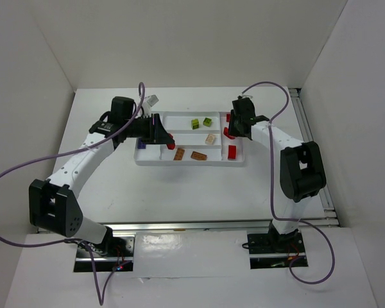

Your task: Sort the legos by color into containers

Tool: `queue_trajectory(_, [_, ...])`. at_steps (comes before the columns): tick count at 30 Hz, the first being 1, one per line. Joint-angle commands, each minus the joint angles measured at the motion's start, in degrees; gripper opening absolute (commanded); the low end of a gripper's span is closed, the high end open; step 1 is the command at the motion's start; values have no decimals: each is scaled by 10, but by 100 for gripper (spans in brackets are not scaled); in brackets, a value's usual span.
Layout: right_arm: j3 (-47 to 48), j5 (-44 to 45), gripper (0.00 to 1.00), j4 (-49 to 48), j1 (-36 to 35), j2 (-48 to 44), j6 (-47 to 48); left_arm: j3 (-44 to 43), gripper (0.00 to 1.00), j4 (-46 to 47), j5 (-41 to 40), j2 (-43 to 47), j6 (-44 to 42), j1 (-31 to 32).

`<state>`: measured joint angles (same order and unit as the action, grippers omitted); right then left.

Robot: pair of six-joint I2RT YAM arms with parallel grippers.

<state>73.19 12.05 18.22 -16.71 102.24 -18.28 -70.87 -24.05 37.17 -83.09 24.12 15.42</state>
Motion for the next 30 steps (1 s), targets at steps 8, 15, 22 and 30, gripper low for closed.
queue_trajectory(8, [8, 10, 53, -6, 4, 1, 5, -26, 0, 4, -1, -8, -4, 12])
queue_trajectory(15, [-20, 16, 80, -13, 4, -57, -17, -67, 0, 23, 39, -50, 26, 37])
queue_trajectory(22, [-110, 105, 95, 3, 18, -206, -71, -185, 0, 58, 20, -185, 61, 108])
queue_trajectory(30, [-211, 143, 99, 59, 62, -362, -206, -371, 0, 143, 70, -406, 132, 155])
